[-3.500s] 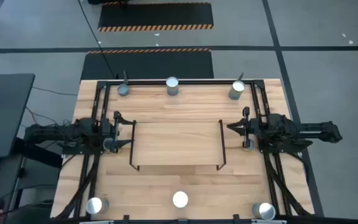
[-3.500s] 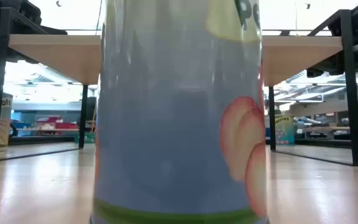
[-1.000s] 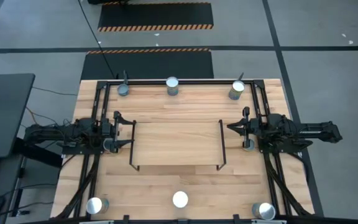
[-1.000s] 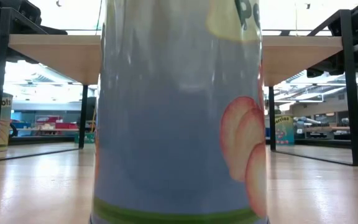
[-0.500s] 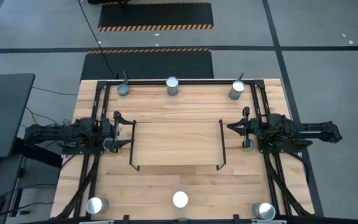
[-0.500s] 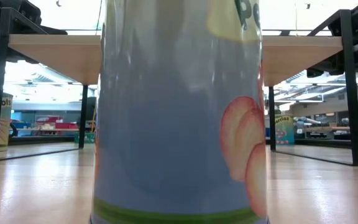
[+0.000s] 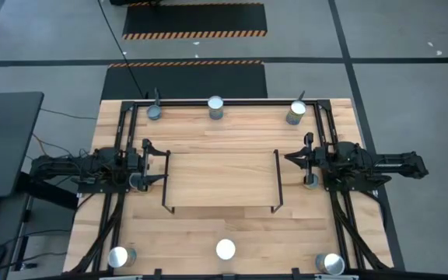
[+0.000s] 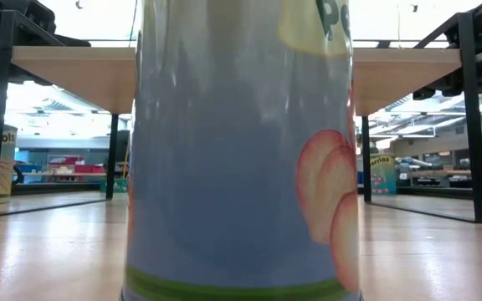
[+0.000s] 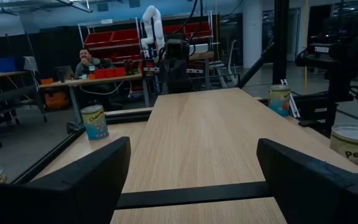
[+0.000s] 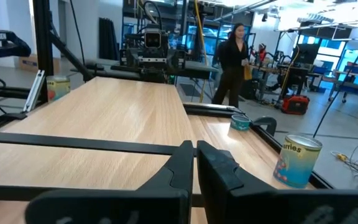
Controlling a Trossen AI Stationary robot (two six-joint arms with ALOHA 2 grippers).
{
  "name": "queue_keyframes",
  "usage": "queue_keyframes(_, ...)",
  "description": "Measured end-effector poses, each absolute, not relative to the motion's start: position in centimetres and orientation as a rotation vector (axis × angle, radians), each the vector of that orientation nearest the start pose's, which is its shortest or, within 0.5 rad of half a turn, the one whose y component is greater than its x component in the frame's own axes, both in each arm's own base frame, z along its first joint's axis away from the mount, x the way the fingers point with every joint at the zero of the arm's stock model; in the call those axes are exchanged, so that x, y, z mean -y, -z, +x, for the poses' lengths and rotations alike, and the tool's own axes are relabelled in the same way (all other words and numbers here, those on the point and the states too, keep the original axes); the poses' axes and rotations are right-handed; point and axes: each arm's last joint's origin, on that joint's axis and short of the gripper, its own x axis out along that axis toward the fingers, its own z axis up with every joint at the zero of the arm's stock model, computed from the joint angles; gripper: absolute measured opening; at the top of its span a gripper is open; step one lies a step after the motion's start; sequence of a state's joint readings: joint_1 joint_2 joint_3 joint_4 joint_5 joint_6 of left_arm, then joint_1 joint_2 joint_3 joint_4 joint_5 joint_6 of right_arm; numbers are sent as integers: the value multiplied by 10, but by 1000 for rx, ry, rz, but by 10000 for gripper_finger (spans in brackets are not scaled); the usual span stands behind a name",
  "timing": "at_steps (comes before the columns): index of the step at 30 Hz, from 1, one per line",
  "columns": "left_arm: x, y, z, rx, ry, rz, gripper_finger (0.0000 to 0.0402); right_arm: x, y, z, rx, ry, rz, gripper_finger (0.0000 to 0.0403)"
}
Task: Pick and place cans onto a shelf
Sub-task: Put the right canned cherries on the shelf
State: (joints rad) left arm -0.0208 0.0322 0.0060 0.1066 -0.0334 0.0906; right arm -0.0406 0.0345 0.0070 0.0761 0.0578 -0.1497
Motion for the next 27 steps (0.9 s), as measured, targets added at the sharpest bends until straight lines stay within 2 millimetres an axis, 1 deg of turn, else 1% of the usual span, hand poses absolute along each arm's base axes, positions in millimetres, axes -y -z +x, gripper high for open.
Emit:
queue_keyframes(2, 1, -173, 99, 80, -16, 88, 357, 6, -170, 99, 40, 102, -154, 29)
queue_keyframes(6, 1, -173, 99, 80, -16, 88, 357, 6, -171, 99, 35, 107, -317, 29)
queue_keyframes(10, 1, -173, 99, 79, -16, 88, 357, 6, -171, 99, 34, 109, -376, 29)
queue_keyframes(11, 1, -173, 99, 80, -16, 88, 357, 6, -172, 99, 37, 117, -448, 29)
queue_keyframes(13, 1, -173, 99, 80, -15, 88, 357, 7, -175, 99, 47, 161, -662, 29)
queue_keyframes(15, 1, -173, 99, 79, -16, 88, 357, 8, -177, 98, 49, 190, -813, 29)
queue_keyframes(18, 1, -173, 99, 80, -16, 88, 357, 8, -179, 98, 62, 207, -898, 29)
queue_keyframes(20, 1, -173, 99, 80, -16, 88, 357, 8, -181, 98, 78, 213, -899, 29)
queue_keyframes(22, 1, -173, 99, 80, -16, 88, 357, 7, -184, 97, 128, 191, -834, 29)
queue_keyframes(25, 1, -173, 99, 80, -16, 88, 357, 5, -188, 97, 203, 123, -577, 29)
queue_keyframes(27, 1, -173, 99, 80, -16, 88, 357, 6, -193, 95, 262, 163, -410, 28)
